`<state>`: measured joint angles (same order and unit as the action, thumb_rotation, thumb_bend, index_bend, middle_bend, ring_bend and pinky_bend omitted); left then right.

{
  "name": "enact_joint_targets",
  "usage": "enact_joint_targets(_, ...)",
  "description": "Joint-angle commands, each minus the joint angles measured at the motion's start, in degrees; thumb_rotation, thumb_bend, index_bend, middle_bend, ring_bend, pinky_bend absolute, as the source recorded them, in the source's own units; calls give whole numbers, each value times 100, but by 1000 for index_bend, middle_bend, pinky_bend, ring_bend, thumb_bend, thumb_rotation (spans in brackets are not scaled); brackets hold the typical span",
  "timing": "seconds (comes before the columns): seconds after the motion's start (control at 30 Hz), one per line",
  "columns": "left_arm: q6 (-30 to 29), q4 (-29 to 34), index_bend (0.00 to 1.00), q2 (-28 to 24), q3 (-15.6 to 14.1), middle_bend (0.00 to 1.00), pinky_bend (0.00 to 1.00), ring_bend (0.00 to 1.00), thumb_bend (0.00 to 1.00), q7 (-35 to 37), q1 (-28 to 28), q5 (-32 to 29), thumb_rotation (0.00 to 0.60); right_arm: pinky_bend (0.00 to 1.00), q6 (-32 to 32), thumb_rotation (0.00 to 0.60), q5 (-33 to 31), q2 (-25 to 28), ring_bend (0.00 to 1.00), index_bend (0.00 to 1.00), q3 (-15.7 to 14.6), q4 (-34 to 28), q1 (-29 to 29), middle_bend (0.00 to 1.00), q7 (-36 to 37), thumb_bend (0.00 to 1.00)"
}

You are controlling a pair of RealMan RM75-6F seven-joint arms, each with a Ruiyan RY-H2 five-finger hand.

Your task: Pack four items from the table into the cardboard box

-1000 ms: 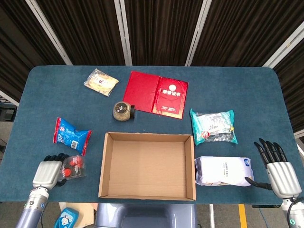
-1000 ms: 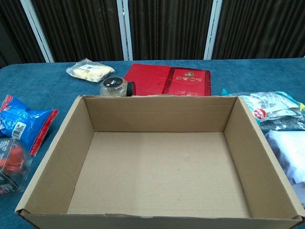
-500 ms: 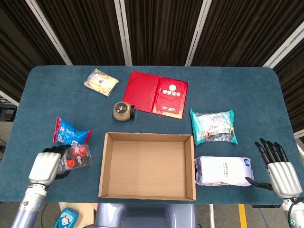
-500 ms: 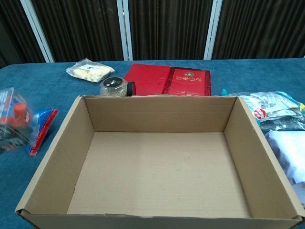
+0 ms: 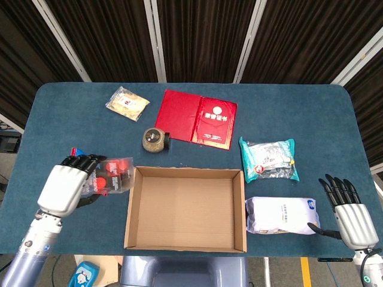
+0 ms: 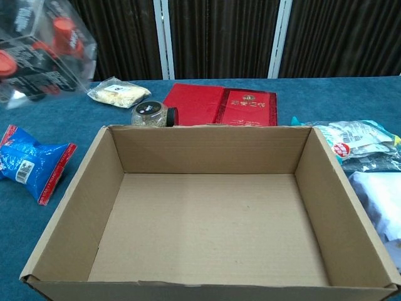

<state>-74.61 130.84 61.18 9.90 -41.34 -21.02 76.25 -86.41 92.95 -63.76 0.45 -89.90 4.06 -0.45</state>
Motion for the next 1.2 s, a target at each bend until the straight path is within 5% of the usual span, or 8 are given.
enact_joint_targets(0.03,460,-196,516,584,59,433,344,426,556,-333,-462,-341,600,0,-4,600,-14,7,0,0,5,8,-3,0,20,29)
enact_joint_targets(0.2,659,-530,429,1445,-63,341,321,377,380,-738,-802,-688,600,0,-39,600,-39,37,0,0,16,20,-22,0,107,29)
enact_joint_targets(0.33,652,-750,137,1900,-201,52,154,112,84,-1093,-936,-879,600,0,-61,600,-27,57,0,0,8,33,-35,0,149,29)
enact_joint_targets(0.4,634,-800,58,2009,-253,0,55,18,26,-1284,-985,-1012,600,0,-72,600,-26,62,0,0,9,38,-40,0,163,29)
enact_joint_targets(0.77,353,-718,18,1795,-244,0,0,0,0,-1182,-981,-1169,600,0,-54,600,-13,59,0,0,-4,53,-35,0,137,29)
enact_joint_targets(1.2,419,-1096,60,19,-355,0,51,0,0,-549,-714,-1226,600,0,-26,600,-42,38,0,0,9,53,-23,0,52,30)
